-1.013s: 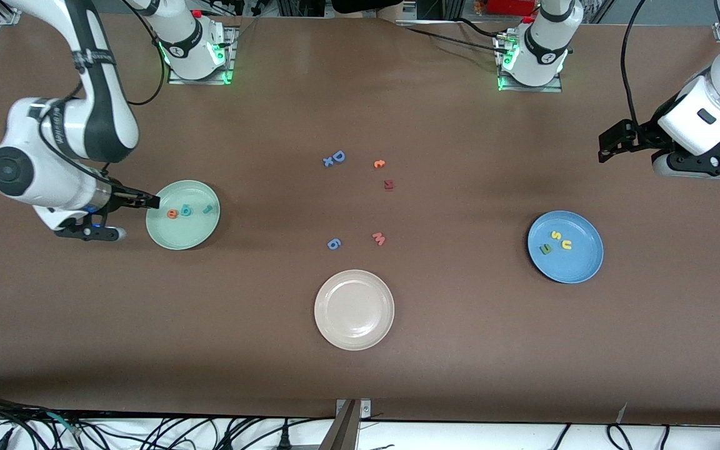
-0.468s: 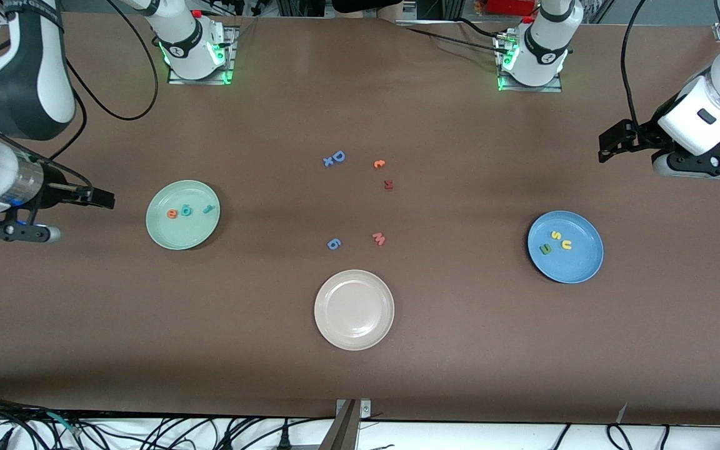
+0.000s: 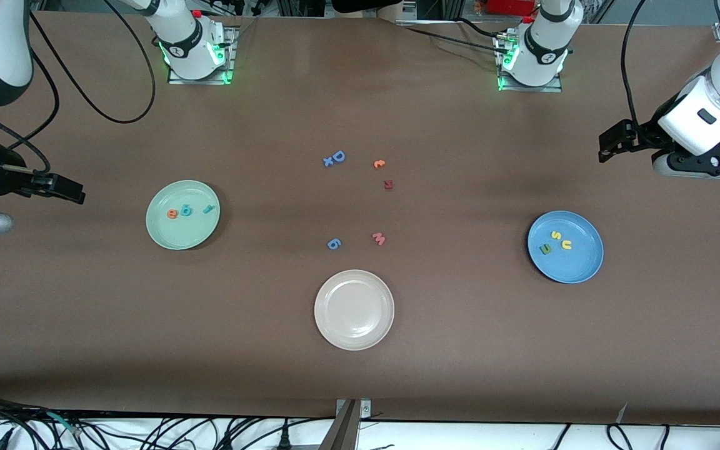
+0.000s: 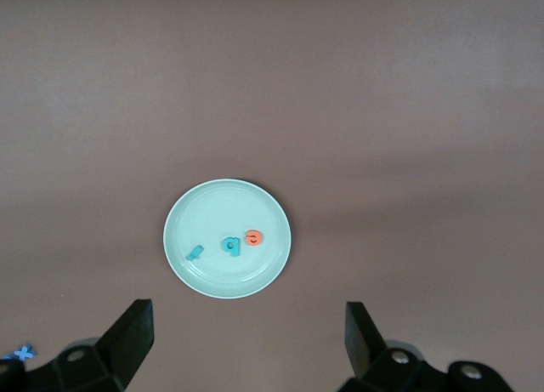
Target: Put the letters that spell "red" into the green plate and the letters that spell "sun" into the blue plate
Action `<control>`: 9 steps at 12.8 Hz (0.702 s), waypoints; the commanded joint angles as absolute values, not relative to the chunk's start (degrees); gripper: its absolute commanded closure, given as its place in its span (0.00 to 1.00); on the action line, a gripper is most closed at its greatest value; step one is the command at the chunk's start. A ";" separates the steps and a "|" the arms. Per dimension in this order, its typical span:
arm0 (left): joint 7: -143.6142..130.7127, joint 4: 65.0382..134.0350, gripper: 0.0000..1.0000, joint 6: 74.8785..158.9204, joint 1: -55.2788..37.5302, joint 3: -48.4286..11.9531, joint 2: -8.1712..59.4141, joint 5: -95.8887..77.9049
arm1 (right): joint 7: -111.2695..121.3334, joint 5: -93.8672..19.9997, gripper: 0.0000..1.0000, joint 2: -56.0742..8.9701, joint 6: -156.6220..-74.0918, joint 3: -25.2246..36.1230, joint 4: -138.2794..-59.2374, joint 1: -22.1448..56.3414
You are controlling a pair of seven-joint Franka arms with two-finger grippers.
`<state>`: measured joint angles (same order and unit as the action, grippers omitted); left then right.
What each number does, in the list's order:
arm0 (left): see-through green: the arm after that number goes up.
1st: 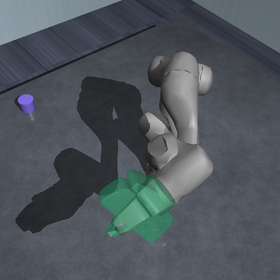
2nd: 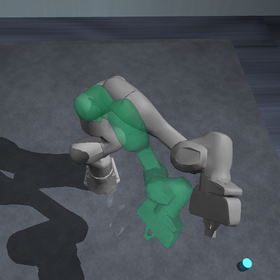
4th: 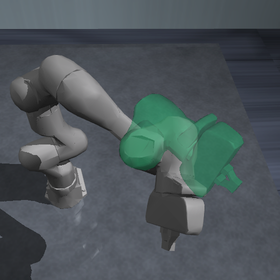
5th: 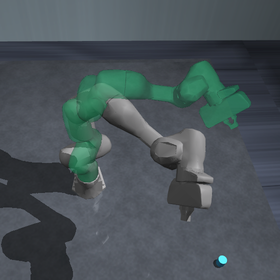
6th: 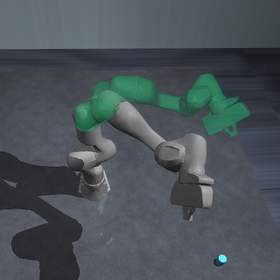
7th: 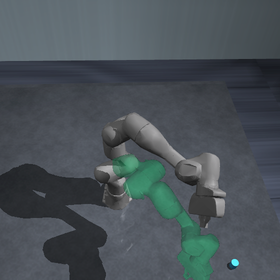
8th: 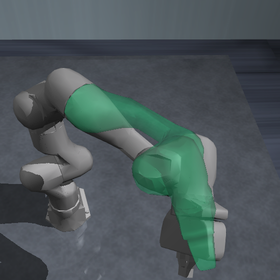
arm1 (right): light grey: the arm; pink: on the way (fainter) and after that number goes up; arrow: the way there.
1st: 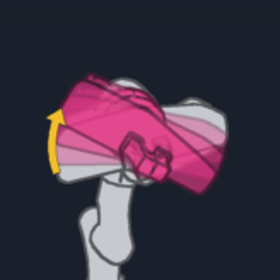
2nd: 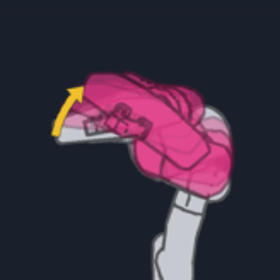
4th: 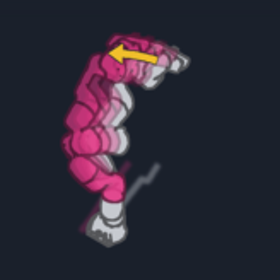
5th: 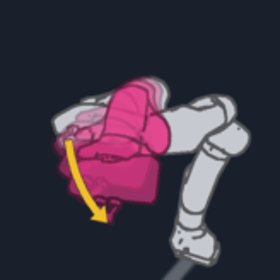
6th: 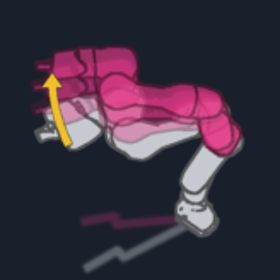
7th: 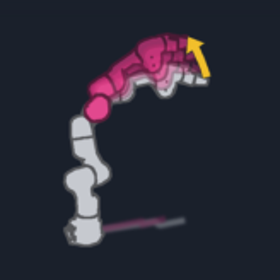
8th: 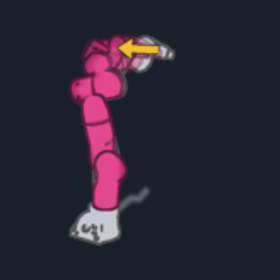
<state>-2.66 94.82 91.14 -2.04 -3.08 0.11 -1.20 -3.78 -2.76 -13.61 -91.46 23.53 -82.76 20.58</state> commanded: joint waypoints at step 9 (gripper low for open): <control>-2.99 95.36 0.00 90.26 -1.76 -3.08 -0.70 -2.11 | -3.86 0.17 0.00 -12.04 -96.33 2.65 -88.77 -1.48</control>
<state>-2.93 94.82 90.82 -2.00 -3.08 0.11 -1.21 -3.72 -0.97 -13.17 -95.89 5.12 -88.04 0.55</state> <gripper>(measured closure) 0.000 0.000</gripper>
